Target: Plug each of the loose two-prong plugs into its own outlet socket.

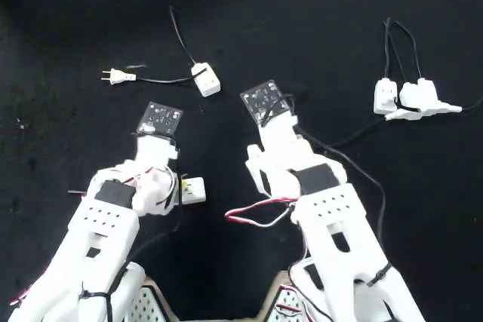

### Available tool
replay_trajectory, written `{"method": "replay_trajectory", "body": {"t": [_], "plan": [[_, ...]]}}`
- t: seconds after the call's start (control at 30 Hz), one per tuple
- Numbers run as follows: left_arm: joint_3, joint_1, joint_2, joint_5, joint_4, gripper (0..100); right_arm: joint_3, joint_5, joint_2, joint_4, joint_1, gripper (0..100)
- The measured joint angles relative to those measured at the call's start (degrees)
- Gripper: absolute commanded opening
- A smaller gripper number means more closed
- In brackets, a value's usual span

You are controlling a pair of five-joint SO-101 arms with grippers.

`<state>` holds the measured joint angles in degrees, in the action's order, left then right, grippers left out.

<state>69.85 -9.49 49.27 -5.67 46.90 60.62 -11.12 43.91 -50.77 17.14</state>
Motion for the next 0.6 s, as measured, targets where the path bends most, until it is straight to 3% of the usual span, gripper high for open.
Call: {"method": "replay_trajectory", "body": {"t": [0.27,0.6], "plan": [[0.00,5.89,-0.70,0.00,0.00,19,0.00,1.41,0.26,0.00,0.00,1.1],[-4.66,5.63,-12.22,-0.70,-1.23,19,0.00,5.36,0.26,0.00,0.00,1.1]]}}
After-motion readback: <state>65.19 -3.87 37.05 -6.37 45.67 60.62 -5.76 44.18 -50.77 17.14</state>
